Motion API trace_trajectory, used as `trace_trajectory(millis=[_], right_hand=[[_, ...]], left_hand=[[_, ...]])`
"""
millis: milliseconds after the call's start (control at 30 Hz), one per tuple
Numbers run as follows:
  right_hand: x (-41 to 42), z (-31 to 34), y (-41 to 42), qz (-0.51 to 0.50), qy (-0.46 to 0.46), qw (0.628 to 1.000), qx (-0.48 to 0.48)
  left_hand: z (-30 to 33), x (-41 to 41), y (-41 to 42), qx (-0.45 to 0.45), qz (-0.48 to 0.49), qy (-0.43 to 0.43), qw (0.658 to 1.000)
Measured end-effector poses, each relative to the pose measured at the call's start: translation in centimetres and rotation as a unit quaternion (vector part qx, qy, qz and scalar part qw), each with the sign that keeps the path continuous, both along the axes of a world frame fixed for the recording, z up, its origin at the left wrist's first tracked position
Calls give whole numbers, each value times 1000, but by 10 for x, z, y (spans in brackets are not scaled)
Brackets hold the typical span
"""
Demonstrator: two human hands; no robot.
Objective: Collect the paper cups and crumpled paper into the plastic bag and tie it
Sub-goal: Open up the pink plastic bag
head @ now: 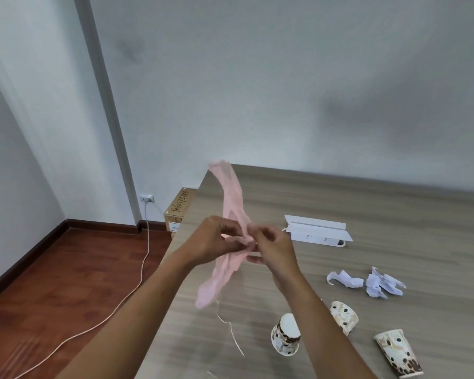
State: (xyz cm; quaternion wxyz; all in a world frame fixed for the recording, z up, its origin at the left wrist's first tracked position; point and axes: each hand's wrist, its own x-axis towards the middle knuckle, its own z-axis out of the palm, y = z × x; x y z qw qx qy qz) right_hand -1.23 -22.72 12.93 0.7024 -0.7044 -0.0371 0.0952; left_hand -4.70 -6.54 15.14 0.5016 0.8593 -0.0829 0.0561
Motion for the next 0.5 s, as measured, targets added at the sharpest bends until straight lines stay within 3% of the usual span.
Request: trace_trajectory(millis=[167,267,333,400,500], right_hand=[[0,-31,-14,-92,47,995,14],[-1,-43,-27,-130,72,988,35],[-5,-49,-35,-151,12,987,-50],[-11,-48,-36,-148,-49,978,-141],[-16,-42,-32,-143,-78,972,-168]], left_hand=[[-21,-14,16,-137,78,60,986],[-33,-14,34,-290,173,103,936],[-38,-14,41,-352,222,111,902],[-40,-14,42,-354,254,106,894],[-40,-15,36,-294,253,75,919]])
